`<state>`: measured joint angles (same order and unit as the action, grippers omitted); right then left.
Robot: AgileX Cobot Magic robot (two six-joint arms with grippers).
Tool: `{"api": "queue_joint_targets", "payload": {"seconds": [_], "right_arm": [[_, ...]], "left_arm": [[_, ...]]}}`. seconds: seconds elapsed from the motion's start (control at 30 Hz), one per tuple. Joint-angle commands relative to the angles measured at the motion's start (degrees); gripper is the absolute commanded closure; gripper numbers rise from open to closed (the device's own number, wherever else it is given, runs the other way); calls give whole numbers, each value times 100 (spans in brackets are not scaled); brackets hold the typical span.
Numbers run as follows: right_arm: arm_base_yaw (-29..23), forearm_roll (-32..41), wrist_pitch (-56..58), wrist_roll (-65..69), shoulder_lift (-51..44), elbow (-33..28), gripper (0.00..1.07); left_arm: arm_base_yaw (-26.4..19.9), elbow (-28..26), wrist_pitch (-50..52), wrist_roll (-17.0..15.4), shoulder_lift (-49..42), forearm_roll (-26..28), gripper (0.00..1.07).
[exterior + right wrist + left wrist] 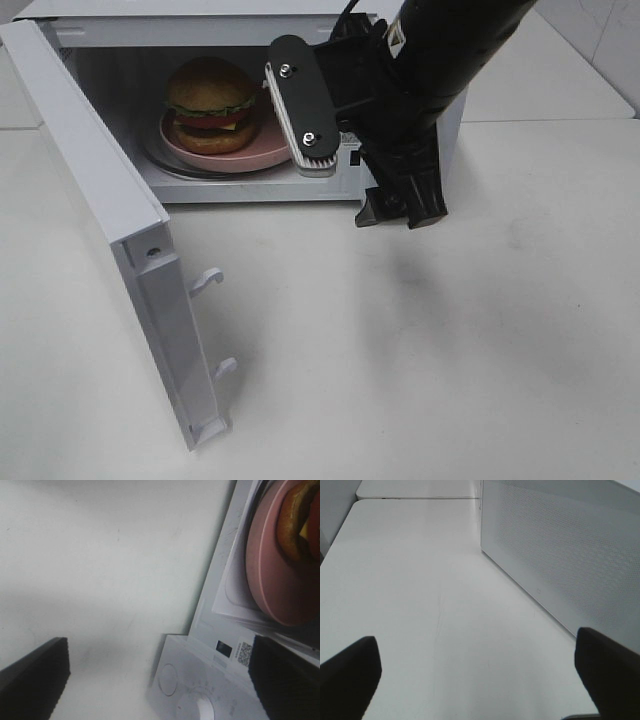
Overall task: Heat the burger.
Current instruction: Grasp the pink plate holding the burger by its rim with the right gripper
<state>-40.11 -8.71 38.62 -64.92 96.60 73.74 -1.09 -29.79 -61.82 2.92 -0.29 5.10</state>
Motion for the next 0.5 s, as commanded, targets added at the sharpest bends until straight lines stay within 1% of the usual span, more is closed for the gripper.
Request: {"api": "queue_joint_targets", "payload": {"seconds": [0.03, 0.13, 0.27, 0.5], "right_arm": [[-6, 0, -34, 80, 212, 235, 15], [-6, 0, -115, 223, 413, 418, 16], [-6, 0, -149, 327, 745, 705, 21], [-6, 17, -384, 332, 1152, 997, 22]], "left_arm": [[-6, 23, 57, -34, -109, -11, 9], [-6, 23, 57, -34, -109, -11, 9], [-6, 23, 57, -34, -109, -11, 9], [-6, 23, 57, -34, -109, -11, 9]]}}
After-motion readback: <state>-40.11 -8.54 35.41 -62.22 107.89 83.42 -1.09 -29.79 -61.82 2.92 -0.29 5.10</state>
